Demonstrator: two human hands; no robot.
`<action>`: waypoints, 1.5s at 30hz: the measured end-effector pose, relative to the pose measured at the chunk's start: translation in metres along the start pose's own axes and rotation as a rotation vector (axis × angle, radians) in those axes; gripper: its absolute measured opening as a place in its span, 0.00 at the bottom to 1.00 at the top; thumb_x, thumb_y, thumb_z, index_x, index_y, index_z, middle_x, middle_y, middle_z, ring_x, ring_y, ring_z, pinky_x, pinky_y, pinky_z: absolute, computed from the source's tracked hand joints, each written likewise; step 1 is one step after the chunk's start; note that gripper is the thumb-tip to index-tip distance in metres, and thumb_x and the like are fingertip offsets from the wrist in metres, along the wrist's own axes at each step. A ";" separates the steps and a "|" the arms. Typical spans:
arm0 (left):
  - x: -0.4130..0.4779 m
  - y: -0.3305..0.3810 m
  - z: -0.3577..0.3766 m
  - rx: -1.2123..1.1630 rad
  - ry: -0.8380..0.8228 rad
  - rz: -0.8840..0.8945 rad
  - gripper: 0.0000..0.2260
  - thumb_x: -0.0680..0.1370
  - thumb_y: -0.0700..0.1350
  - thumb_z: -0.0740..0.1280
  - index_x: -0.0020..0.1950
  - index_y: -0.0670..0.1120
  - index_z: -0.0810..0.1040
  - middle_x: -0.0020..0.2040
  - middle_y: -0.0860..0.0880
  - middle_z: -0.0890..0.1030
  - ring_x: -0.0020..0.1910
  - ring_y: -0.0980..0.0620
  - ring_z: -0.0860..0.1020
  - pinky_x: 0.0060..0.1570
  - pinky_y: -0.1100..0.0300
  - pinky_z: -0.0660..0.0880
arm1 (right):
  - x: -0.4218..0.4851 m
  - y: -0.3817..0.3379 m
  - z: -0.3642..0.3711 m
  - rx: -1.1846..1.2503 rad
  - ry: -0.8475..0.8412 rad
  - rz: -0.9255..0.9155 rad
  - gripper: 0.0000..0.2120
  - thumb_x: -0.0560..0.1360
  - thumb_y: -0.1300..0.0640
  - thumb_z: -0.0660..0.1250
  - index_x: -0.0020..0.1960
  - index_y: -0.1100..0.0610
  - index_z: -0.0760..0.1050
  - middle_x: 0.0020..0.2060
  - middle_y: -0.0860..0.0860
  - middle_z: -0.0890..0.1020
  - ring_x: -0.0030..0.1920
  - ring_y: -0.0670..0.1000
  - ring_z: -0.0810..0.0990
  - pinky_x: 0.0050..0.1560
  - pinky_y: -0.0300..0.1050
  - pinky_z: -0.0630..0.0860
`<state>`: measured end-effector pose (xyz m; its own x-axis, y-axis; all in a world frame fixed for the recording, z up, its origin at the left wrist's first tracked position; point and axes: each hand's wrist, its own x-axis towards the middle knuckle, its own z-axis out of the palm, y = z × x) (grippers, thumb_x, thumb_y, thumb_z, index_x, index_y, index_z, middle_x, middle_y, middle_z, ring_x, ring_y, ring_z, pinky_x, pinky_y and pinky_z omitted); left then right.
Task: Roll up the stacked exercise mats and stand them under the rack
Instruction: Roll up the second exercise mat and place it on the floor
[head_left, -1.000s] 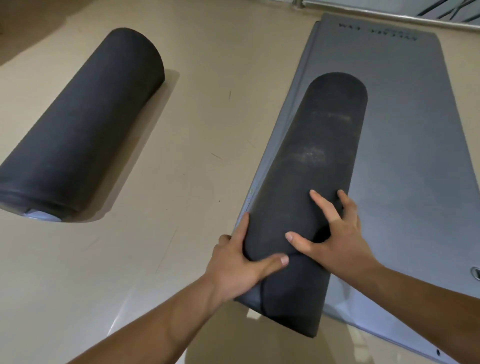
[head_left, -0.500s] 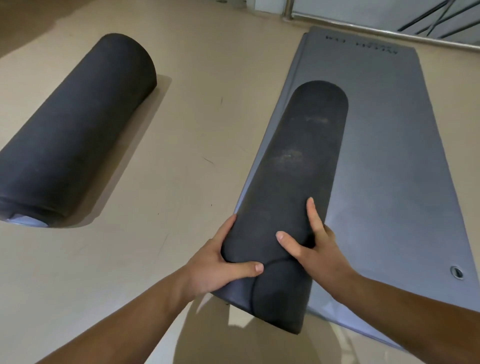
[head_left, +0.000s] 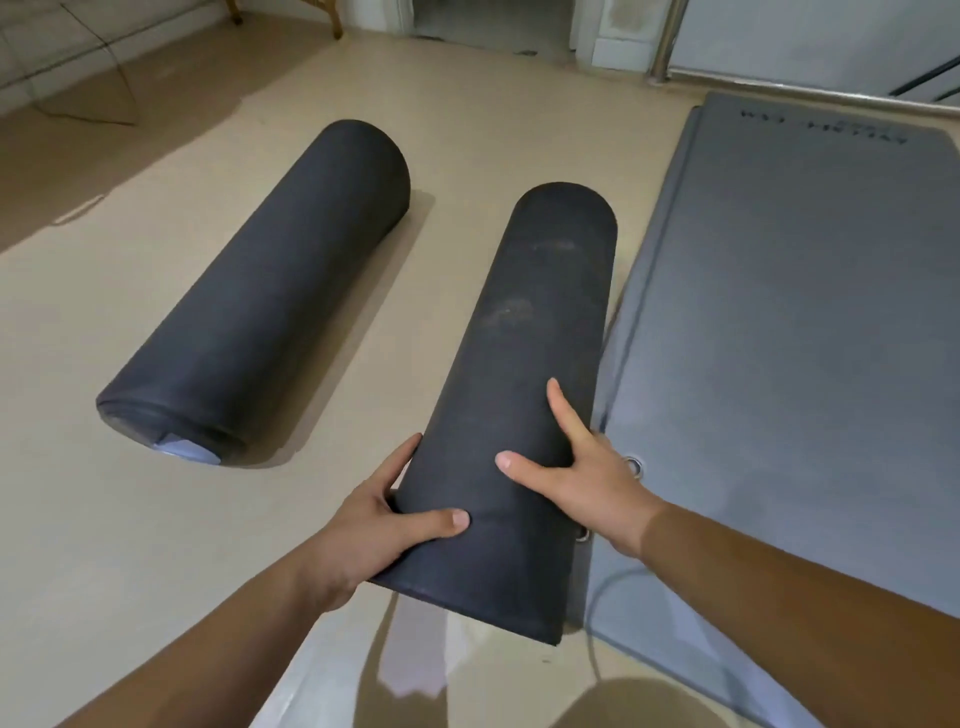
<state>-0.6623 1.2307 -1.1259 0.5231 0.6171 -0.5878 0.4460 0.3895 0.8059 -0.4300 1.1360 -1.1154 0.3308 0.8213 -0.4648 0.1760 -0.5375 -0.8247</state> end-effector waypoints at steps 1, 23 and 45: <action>0.003 0.001 -0.016 0.008 0.023 0.002 0.50 0.62 0.57 0.87 0.77 0.71 0.63 0.66 0.56 0.81 0.58 0.52 0.85 0.56 0.54 0.84 | 0.005 -0.007 0.011 0.002 -0.013 -0.027 0.47 0.72 0.36 0.77 0.77 0.21 0.47 0.80 0.45 0.59 0.78 0.52 0.64 0.77 0.50 0.65; -0.016 -0.009 -0.046 0.966 0.417 0.198 0.49 0.58 0.81 0.68 0.73 0.59 0.62 0.69 0.59 0.67 0.66 0.53 0.69 0.58 0.51 0.78 | 0.050 -0.026 0.066 -0.234 0.093 -0.249 0.29 0.80 0.40 0.69 0.76 0.27 0.61 0.78 0.42 0.52 0.77 0.50 0.60 0.58 0.17 0.56; 0.007 -0.011 -0.127 0.653 0.448 0.147 0.52 0.59 0.78 0.73 0.78 0.66 0.57 0.67 0.58 0.70 0.63 0.53 0.74 0.58 0.52 0.81 | 0.092 -0.081 0.135 -0.078 0.031 -0.204 0.42 0.75 0.36 0.73 0.80 0.27 0.50 0.80 0.47 0.55 0.70 0.52 0.70 0.48 0.28 0.69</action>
<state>-0.7554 1.3177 -1.1296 0.3306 0.9004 -0.2828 0.8021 -0.1101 0.5870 -0.5392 1.2814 -1.1349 0.3087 0.9091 -0.2798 0.3133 -0.3750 -0.8725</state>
